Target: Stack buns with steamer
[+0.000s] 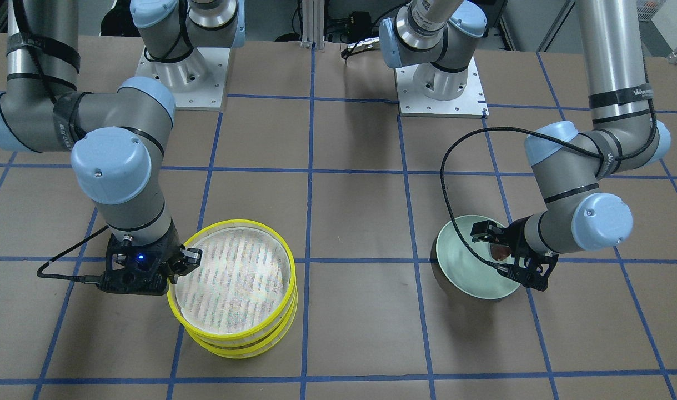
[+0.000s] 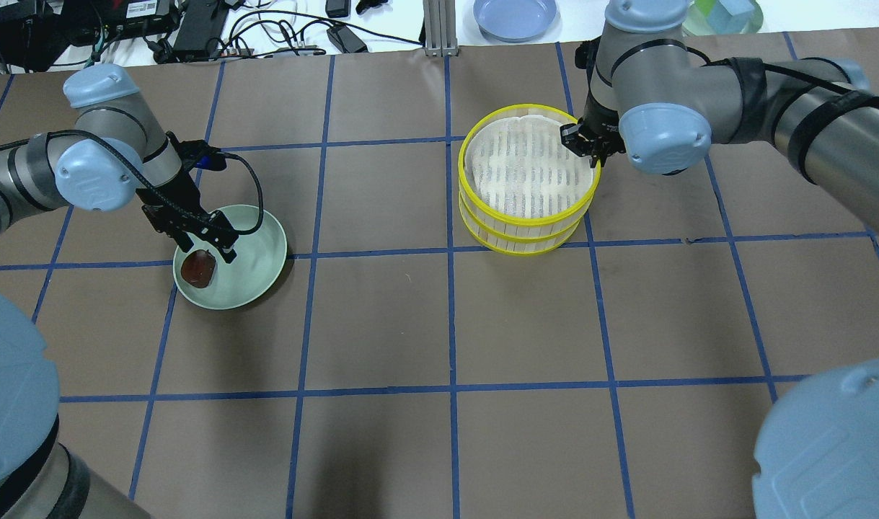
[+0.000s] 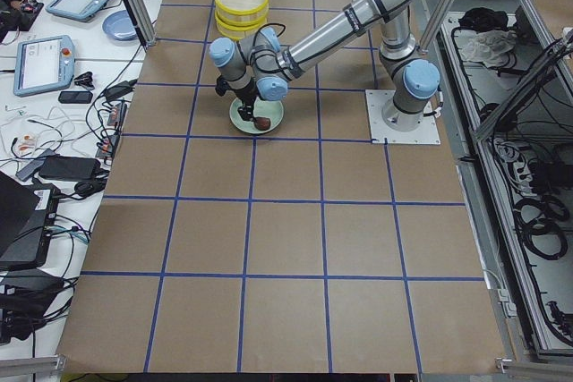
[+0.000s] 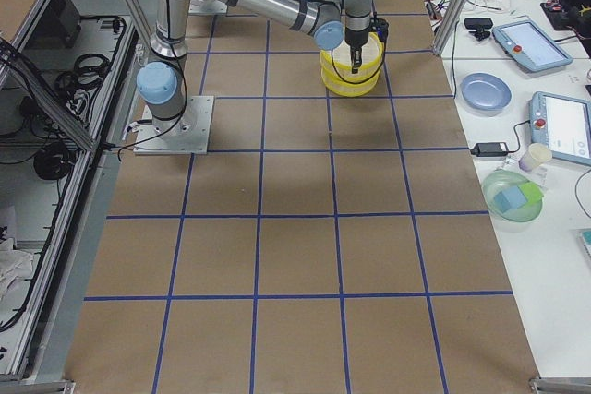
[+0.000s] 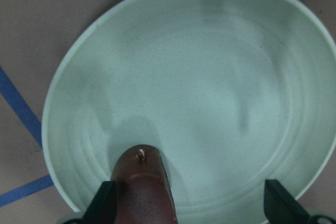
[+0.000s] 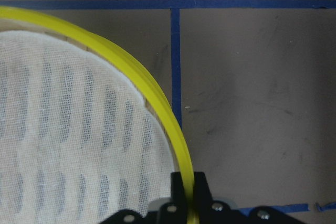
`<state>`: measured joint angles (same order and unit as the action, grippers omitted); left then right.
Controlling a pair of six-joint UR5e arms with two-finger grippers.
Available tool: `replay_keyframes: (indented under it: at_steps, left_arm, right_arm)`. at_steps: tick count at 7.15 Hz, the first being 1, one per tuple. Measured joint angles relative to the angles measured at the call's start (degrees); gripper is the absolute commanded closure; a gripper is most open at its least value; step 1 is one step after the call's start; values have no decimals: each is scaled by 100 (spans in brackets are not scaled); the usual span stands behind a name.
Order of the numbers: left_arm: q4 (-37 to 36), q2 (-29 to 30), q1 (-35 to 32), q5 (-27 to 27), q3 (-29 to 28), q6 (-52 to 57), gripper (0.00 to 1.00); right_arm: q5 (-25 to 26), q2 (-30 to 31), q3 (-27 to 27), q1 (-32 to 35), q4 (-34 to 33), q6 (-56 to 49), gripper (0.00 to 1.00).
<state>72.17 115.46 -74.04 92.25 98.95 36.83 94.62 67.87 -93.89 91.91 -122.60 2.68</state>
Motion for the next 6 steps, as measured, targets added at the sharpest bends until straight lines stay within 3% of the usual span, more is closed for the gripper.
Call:
replay_keyframes:
  at_steps: [1, 3, 5, 6]
  left_arm:
    - [-85, 87, 2, 79, 1, 94, 1]
    - [-204, 216, 3, 196, 4, 153, 26]
    - [-257, 277, 3, 357, 1, 167, 100]
    - [-262, 291, 3, 410, -7, 172, 100]
  right_arm:
    - [-11, -45, -11, 1, -77, 3, 100]
    - [-18, -82, -15, 2, -197, -7, 100]
    - [-20, -101, -16, -3, -236, -12, 100]
    - [-13, -116, -16, -5, -238, -13, 100]
